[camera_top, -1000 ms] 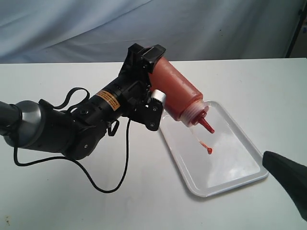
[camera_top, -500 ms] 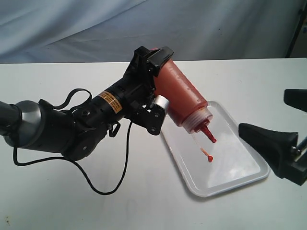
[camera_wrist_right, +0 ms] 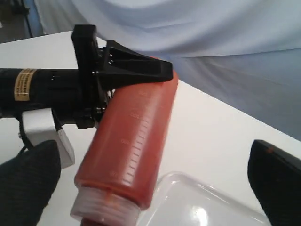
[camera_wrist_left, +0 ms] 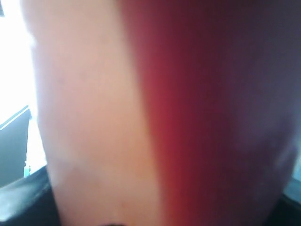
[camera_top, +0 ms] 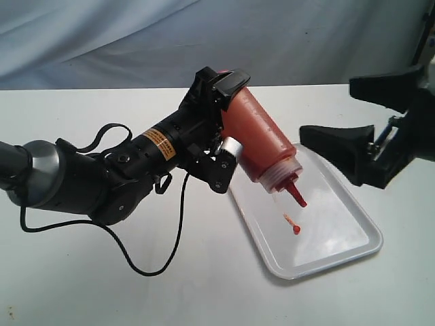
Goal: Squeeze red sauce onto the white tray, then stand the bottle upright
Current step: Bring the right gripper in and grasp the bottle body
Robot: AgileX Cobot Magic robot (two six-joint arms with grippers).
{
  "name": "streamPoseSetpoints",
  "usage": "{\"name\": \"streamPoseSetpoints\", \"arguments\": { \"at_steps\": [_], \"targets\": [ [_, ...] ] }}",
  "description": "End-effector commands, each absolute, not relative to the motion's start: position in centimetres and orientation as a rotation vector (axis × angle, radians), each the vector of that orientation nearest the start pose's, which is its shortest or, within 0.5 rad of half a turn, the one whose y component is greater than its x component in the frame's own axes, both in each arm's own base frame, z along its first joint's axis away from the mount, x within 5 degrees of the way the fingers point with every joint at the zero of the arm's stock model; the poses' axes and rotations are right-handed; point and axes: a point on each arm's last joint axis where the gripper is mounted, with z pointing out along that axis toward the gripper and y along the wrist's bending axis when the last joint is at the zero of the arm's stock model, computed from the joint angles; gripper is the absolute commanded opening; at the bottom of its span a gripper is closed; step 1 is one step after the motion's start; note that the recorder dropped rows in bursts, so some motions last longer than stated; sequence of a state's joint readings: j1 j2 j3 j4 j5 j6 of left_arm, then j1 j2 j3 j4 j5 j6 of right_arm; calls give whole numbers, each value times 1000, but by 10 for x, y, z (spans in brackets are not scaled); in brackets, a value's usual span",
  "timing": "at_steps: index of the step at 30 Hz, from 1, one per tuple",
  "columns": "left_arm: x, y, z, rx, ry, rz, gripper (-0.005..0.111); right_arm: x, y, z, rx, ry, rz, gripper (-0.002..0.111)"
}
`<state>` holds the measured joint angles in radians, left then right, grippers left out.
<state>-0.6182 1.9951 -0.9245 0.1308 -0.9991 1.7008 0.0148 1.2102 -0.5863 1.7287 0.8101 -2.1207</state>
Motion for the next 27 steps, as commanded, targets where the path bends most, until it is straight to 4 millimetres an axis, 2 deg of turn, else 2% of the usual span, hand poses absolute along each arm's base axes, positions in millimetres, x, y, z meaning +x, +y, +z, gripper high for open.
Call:
{"name": "streamPoseSetpoints", "arguments": {
  "at_steps": [1,5,7,10,15,19,27],
  "targets": [
    [320,-241,181,1461,507,822,0,238,93,264,-902,1691,570,105],
    [320,-241,182,1455,504,824,0,253,115,248,-1002,1775,471,105],
    [320,-241,183,1441,499,827,0,254,126,243,-1094,1767,449,105],
    [320,-241,184,1431,495,830,0,256,138,241,-1120,1763,454,105],
    [320,-241,184,1433,493,829,0,268,138,241,-1031,1830,334,105],
    [319,-242,184,1440,476,824,0,278,141,242,-1003,1840,322,105],
    [319,-243,183,1443,466,822,0,294,147,219,-1006,1912,343,105]
  ]
}}
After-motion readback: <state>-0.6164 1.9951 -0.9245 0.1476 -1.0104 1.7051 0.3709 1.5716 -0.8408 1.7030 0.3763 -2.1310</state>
